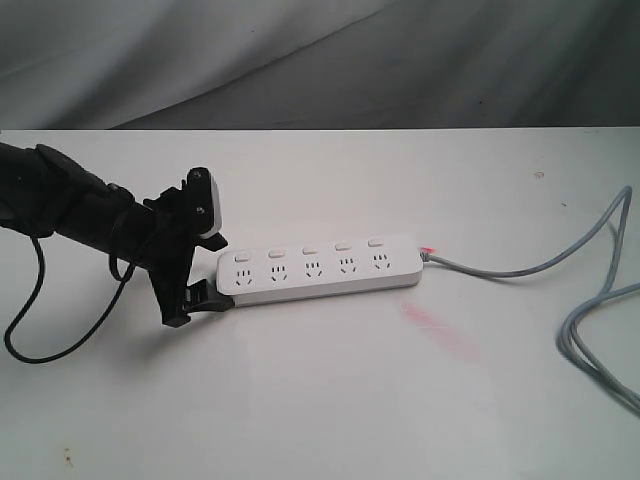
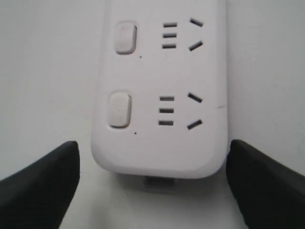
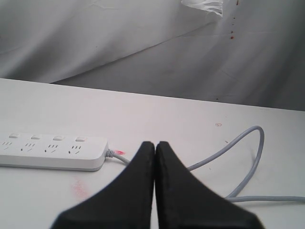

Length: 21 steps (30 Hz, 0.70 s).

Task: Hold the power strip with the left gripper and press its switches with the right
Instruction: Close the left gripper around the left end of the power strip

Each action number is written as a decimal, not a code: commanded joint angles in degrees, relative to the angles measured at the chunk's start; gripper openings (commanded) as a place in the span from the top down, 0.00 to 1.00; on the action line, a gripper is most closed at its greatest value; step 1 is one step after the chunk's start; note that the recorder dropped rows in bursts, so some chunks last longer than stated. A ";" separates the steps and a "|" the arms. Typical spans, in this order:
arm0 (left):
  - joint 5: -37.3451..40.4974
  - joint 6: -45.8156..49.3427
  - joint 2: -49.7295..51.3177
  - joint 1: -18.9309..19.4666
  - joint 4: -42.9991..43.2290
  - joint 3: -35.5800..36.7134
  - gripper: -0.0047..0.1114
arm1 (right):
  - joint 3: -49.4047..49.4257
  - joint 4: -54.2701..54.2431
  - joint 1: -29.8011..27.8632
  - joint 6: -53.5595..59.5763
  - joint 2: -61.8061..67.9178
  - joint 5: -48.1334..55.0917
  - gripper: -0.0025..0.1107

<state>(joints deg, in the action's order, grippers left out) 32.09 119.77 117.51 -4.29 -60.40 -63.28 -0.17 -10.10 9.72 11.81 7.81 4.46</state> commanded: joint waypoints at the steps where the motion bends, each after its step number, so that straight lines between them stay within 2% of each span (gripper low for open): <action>1: -0.27 0.08 0.04 -0.37 -0.80 -0.35 0.28 | 0.17 0.10 -0.48 -0.24 -0.32 -0.15 0.98; 21: 2.26 -2.69 2.40 -0.37 -0.37 -1.06 0.29 | 0.17 0.10 -0.48 -0.24 -0.32 -0.15 0.98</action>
<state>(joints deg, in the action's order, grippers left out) 33.93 117.91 119.49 -4.29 -60.84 -64.04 -0.17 -10.10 9.72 11.81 7.81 4.46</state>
